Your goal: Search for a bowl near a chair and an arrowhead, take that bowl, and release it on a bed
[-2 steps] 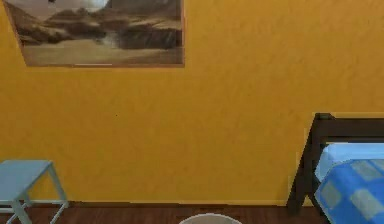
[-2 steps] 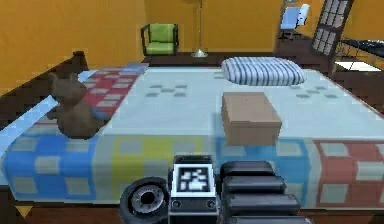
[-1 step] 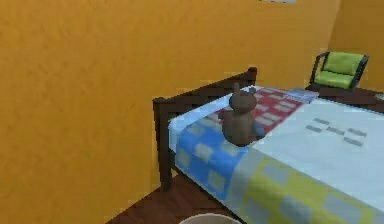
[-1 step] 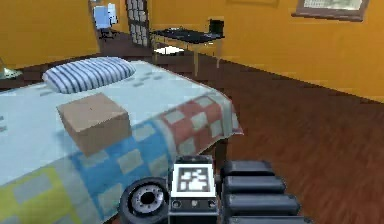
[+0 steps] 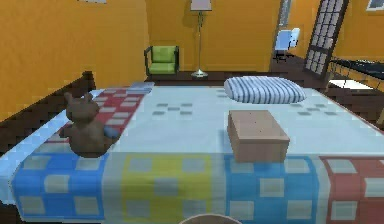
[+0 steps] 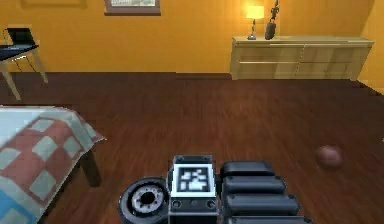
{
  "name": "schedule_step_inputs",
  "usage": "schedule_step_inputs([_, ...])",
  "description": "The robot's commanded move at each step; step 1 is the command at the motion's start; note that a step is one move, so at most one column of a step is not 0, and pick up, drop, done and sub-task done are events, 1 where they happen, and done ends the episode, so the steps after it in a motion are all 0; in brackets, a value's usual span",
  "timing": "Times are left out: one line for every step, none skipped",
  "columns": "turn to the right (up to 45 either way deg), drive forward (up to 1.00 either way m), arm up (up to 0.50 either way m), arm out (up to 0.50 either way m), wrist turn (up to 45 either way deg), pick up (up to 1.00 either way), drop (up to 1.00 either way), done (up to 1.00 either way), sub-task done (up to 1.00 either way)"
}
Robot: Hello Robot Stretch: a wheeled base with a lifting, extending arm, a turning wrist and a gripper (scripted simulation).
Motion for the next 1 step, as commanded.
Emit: schedule_step_inputs([18.0, 0.00, 0.00, 0.00, 0.0, 0.00, 0.00, 0.00, 0.00])
